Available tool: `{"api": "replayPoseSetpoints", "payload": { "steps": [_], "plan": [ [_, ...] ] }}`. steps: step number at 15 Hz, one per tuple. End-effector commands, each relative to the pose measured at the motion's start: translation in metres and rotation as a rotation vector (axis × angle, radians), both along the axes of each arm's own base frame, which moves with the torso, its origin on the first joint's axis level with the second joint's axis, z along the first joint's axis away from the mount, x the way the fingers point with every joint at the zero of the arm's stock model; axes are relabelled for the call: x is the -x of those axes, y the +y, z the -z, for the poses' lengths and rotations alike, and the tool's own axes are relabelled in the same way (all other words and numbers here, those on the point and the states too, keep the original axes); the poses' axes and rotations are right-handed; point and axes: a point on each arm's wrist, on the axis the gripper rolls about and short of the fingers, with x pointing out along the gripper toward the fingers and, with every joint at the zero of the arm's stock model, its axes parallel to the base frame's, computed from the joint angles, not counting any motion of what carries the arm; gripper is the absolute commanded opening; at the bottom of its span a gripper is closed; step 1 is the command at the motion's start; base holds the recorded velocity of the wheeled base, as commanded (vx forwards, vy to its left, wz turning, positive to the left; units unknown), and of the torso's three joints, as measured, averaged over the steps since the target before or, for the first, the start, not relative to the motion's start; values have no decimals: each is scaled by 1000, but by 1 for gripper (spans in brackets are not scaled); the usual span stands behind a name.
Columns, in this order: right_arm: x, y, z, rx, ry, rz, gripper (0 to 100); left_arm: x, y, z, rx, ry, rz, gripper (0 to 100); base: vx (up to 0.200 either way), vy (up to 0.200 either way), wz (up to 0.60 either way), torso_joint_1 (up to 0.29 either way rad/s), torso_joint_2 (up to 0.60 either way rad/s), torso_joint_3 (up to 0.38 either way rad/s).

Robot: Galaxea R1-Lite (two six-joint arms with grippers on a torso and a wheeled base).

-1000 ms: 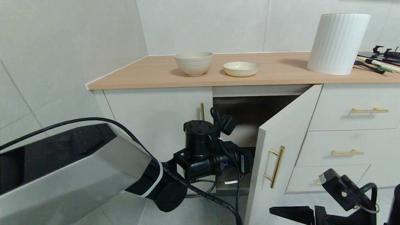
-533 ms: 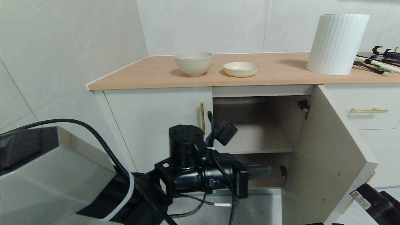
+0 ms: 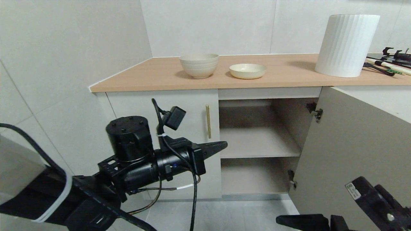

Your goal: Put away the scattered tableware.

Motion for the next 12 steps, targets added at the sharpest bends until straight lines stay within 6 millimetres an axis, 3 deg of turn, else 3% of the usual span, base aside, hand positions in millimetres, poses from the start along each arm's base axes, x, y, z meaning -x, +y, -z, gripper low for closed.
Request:
{"api": "replayPoseSetpoints", "payload": {
  "steps": [1, 3, 4, 8, 10, 11, 12],
  "plan": [
    [-27, 17, -14, -23, -25, 98, 100, 11, 46, -25, -12, -70, -146, 0, 0, 0, 0, 0, 0, 0],
    [-59, 20, -28, -17, -22, 198, 100, 12, 70, -32, -55, -82, -299, 0, 0, 0, 0, 0, 0, 0],
    [-75, 21, -37, -2, -11, 244, 100, 22, 81, -39, -71, -66, -353, 0, 0, 0, 0, 0, 0, 0],
    [-122, 12, -79, 96, -6, 424, 100, 58, 102, -69, -102, -28, -455, 0, 0, 0, 0, 0, 0, 0],
    [-138, 14, -94, 134, -56, 490, 100, 66, 118, -81, -110, -13, -517, 0, 0, 0, 0, 0, 0, 0],
    [-138, 14, -94, 134, -56, 490, 100, 66, 118, -81, -110, -13, -517, 100, 0, 0, 0, 0, 0, 0],
    [-138, 11, -94, 149, -66, 521, 100, 69, 126, -81, -137, 37, -547, 100, 0, 0, 0, 0, 0, 0]
  ]
}}
